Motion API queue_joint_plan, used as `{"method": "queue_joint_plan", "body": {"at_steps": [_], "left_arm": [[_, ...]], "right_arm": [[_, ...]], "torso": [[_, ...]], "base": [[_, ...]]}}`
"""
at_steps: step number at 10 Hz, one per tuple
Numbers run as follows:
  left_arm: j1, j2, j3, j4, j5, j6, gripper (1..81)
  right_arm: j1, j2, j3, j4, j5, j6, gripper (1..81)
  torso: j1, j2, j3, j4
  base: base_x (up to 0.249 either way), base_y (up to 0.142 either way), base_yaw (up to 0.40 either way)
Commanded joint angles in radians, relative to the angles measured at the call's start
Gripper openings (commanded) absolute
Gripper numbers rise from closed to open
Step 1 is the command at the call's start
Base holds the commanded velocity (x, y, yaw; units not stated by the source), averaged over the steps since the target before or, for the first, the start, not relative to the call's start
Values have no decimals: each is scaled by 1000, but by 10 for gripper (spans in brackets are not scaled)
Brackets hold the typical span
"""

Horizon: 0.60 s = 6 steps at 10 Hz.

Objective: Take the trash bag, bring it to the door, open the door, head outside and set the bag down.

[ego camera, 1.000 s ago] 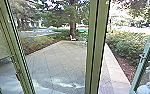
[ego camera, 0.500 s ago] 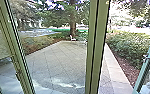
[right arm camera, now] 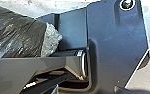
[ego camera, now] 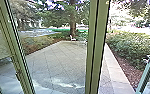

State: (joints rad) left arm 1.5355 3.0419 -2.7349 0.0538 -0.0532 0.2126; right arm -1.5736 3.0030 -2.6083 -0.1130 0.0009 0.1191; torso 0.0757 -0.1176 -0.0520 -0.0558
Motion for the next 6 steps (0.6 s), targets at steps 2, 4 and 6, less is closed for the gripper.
{"method": "queue_joint_plan", "body": {"at_steps": [2, 4, 6], "left_arm": [[-53, 8, 1, 0, 47, 8, 10], [-53, 8, 1, 3, 49, 10, 10], [-53, 6, 1, 4, 49, 10, 10]], "right_arm": [[42, 15, -5, -10, -53, -1, 811], [42, 13, -10, -8, -52, -3, 811], [40, 15, -12, -10, -51, -3, 811]], "torso": [[0, 0, 0, 0], [0, 0, 0, 0], [0, 0, 0, 0]], "base": [[0, 0, 0], [0, 0, 0], [0, 0, 0]]}}
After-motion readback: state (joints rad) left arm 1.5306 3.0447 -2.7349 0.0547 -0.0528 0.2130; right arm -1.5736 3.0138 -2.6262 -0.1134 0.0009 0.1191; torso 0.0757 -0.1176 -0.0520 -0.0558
